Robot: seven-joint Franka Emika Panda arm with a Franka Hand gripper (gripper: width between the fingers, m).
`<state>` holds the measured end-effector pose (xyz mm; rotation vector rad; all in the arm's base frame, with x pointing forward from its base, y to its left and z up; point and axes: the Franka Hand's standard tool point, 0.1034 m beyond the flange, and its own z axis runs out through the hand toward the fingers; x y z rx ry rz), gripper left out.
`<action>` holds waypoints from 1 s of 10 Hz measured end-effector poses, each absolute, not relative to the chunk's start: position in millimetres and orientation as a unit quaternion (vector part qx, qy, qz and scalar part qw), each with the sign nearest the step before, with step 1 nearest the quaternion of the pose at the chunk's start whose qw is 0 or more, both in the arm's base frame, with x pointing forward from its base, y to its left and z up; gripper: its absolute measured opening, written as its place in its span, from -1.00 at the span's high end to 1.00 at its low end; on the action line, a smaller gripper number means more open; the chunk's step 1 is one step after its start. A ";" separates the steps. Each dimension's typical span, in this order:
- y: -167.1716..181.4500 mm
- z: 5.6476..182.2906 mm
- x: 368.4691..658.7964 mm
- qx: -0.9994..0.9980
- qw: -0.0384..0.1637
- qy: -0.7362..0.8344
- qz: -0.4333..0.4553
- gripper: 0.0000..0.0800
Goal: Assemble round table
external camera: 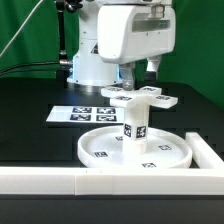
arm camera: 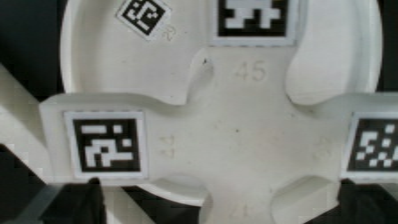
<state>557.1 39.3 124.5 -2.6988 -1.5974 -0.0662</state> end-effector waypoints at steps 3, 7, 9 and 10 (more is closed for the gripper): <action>34.3 123.8 557.1 -0.823 -0.004 -0.568 -0.017 -0.62; 39.5 118.7 554.2 -0.711 -0.035 -0.702 -0.012 -0.62; 38.4 118.3 553.5 -0.677 -0.044 -0.735 0.000 -0.62; 37.2 117.8 553.1 -0.650 -0.047 -0.758 0.005 -0.62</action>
Offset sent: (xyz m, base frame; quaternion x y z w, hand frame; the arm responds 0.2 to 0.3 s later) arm 0.0000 0.0000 0.0000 0.0000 0.0000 -0.1296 0.9916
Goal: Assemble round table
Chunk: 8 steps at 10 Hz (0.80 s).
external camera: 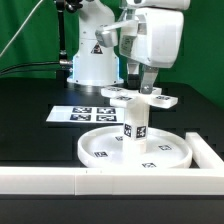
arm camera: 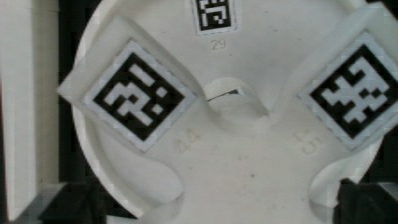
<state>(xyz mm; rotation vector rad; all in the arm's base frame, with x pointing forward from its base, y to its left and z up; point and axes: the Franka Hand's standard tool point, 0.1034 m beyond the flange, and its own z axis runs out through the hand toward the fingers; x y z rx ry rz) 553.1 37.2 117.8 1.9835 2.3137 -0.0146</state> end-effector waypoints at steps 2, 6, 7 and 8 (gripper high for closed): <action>37.4 116.0 552.5 0.640 0.048 0.767 -0.009 -0.62; 37.2 110.1 550.0 0.651 0.045 0.758 -0.012 -0.62; 37.1 108.4 549.3 0.653 0.044 0.756 -0.013 -0.62; 37.5 107.1 548.8 0.657 0.043 0.752 -0.014 -0.62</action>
Offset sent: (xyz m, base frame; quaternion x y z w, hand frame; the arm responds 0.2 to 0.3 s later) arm -0.0001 0.0077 -0.0055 0.0104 0.0014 0.0055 0.9999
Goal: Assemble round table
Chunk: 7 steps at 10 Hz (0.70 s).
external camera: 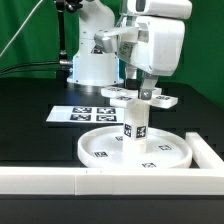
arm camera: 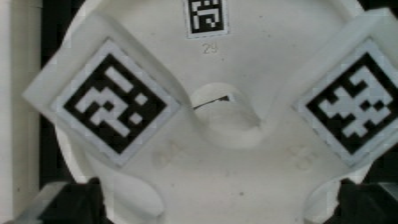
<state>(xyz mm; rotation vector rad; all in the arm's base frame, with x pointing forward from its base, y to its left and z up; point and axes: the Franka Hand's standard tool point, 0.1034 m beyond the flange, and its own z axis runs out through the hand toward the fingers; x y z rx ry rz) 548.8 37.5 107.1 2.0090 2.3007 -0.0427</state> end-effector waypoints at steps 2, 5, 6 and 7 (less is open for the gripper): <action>38.2 105.9 548.3 0.661 0.043 0.749 -0.014 -0.62; 37.7 104.5 548.0 0.665 0.042 0.746 -0.016 -0.51; 37.5 104.6 548.1 0.666 0.042 0.745 -0.015 -0.08; 37.3 104.6 548.1 0.666 0.042 0.744 -0.015 -0.08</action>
Offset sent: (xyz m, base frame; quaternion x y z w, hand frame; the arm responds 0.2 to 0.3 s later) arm 0.0044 0.0025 -0.0016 0.0095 -0.0052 -0.0062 0.9999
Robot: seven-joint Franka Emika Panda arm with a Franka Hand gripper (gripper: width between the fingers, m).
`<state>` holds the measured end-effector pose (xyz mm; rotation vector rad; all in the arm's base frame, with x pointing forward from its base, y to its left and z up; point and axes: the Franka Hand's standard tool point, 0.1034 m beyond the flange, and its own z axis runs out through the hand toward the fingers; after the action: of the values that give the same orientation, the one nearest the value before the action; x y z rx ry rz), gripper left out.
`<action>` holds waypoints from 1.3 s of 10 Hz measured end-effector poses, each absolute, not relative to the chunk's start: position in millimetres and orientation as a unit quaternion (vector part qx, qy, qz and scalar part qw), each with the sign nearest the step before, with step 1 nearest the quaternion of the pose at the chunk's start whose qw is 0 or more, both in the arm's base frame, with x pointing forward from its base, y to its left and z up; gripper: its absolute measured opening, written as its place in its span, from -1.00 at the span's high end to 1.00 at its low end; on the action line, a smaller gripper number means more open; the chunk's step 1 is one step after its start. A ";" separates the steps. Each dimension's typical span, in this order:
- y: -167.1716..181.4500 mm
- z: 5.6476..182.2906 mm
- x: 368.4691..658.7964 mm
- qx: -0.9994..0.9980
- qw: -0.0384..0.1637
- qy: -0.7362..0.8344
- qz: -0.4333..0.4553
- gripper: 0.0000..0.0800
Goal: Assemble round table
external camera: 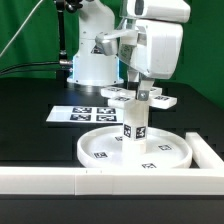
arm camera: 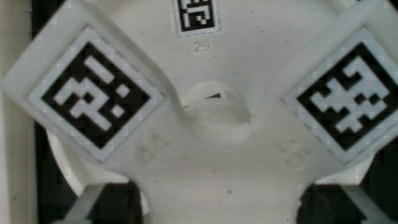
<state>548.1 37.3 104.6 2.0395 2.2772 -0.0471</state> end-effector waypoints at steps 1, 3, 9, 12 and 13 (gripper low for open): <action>36.8 104.5 548.1 0.667 0.042 0.744 -0.015 -0.08; 35.3 104.5 548.2 0.677 0.042 0.734 -0.015 -0.08; 35.0 104.5 548.0 0.826 0.043 0.562 -0.005 -0.08; 34.7 104.0 544.3 0.921 0.033 0.388 -0.021 -0.08; 37.3 104.0 543.6 0.944 0.029 0.327 -0.021 -0.08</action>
Offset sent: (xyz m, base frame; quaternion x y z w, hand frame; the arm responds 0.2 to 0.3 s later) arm 0.0000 0.0000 0.0000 0.0000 0.0000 0.0000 1.0000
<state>543.6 37.3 104.0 2.9122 1.0090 -0.0654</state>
